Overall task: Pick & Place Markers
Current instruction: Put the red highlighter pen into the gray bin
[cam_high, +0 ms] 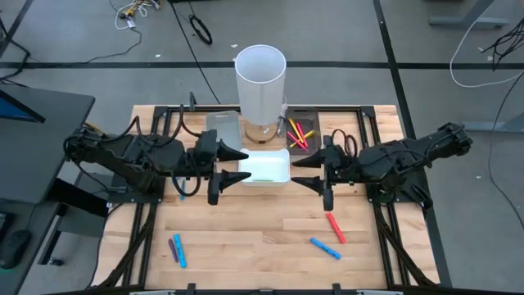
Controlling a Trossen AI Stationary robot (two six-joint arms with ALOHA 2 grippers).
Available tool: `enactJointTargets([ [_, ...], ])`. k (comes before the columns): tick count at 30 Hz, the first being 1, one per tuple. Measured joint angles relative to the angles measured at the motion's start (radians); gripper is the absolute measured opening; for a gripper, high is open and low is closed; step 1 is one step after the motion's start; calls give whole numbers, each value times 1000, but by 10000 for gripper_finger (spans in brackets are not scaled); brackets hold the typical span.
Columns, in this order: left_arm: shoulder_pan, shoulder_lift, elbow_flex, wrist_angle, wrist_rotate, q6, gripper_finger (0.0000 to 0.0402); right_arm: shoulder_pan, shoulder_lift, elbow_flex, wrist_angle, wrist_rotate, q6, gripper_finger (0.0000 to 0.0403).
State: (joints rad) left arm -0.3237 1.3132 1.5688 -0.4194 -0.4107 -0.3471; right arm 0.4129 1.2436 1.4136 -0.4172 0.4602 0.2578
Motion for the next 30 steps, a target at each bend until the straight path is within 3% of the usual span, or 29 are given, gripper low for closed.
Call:
enactJointTargets([
  [9,1,0,0,-3,0,-26,259,16,0,0,-384,-64,553,197],
  [16,1,0,0,-5,-4,-35,259,71,7,0,-608,-133,865,197],
  [23,1,0,0,-6,-23,-57,259,132,50,0,-759,-214,1060,190],
  [30,1,0,0,-12,-22,-62,259,166,125,0,-874,-327,1158,184],
])
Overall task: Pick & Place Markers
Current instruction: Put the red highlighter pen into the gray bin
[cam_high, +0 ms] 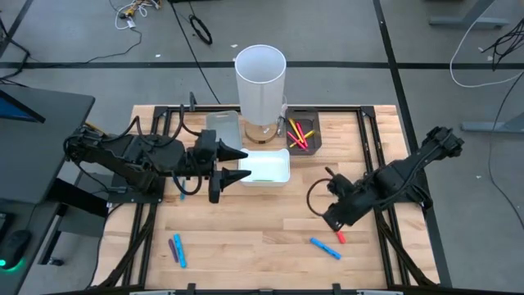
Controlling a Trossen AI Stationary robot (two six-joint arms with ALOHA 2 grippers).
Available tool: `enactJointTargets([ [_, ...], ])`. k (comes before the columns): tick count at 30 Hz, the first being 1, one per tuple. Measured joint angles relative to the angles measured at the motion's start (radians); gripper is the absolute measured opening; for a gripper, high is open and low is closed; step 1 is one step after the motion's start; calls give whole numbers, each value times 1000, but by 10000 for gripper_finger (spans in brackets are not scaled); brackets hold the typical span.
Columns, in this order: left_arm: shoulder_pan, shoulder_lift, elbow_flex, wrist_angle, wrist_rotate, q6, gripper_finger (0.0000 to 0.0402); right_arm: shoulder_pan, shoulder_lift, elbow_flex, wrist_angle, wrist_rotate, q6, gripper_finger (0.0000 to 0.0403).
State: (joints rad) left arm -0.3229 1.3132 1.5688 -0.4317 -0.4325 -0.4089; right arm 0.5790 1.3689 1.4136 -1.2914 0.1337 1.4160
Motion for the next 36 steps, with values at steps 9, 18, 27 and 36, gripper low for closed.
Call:
enactJointTargets([
  [9,0,0,0,-29,10,-21,259,43,50,-56,-63,-22,130,198],
  [18,0,0,0,-55,10,-26,259,86,50,-246,152,-93,180,244],
  [27,0,0,0,-61,10,-26,259,93,50,-447,327,-157,258,244],
  [36,0,0,0,-62,10,-25,259,97,50,-564,479,-179,322,244],
])
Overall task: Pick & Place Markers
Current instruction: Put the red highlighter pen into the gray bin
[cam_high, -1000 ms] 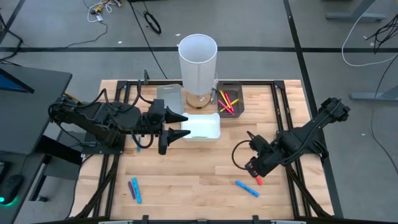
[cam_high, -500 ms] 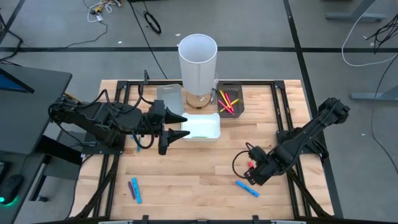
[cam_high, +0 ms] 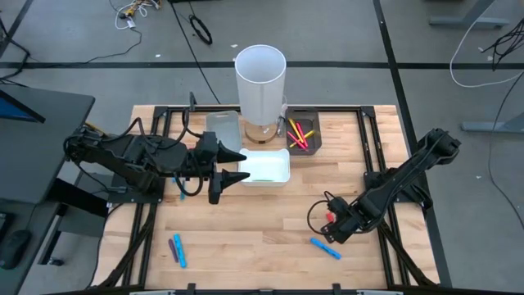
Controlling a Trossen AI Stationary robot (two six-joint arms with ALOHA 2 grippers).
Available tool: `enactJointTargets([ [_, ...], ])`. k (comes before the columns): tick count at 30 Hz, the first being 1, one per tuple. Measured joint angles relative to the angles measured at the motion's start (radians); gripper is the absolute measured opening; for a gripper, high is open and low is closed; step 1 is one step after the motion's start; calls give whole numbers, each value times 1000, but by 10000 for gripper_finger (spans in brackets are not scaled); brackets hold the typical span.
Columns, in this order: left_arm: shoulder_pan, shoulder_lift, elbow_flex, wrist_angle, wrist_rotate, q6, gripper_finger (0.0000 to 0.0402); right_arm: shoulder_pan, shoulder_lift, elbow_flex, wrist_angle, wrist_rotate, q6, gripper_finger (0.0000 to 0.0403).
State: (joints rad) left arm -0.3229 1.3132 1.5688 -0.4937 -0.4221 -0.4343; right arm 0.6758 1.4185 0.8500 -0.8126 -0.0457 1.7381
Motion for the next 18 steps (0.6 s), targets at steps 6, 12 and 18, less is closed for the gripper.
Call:
enactJointTargets([
  [6,0,0,0,-1,0,0,259,0,0,-73,72,0,44,244],
  [12,0,0,0,-2,0,0,259,0,0,-143,168,-8,54,244],
  [18,0,0,0,-2,0,0,259,0,0,-187,185,-17,62,244],
])
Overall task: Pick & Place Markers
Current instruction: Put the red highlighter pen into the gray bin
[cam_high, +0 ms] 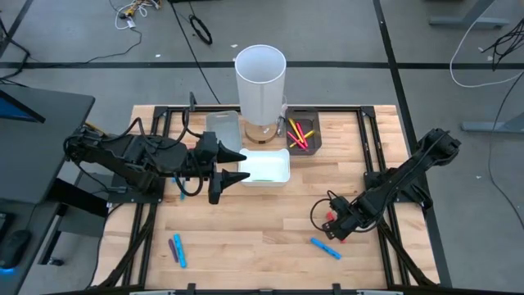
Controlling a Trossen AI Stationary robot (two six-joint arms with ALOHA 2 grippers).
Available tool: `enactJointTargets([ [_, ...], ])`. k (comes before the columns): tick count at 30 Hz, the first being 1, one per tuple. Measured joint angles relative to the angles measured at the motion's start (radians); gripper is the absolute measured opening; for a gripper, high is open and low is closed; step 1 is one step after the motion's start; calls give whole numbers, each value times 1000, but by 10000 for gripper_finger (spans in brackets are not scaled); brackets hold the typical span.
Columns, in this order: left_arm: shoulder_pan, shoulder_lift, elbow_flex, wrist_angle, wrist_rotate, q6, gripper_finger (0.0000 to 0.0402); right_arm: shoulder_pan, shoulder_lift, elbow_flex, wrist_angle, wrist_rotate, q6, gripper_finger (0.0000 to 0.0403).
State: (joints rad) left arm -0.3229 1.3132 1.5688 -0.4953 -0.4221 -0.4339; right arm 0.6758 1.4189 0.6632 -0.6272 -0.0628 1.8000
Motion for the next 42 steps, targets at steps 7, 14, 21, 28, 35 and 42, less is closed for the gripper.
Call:
enactJointTargets([
  [7,0,0,0,0,0,0,259,0,0,-32,-1,-9,-1,242],
  [14,0,0,0,0,0,0,259,0,-1,-40,-1,-20,-2,206],
  [21,0,0,0,0,0,0,259,0,-1,-42,-14,-34,-10,124],
  [28,0,0,0,0,0,-1,259,0,-1,-42,-10,-35,-10,49],
  [35,0,0,0,0,0,-1,259,1,-16,-15,-11,-9,-28,52],
  [42,0,0,0,-6,0,0,259,-2,-47,70,-67,129,-50,51],
])
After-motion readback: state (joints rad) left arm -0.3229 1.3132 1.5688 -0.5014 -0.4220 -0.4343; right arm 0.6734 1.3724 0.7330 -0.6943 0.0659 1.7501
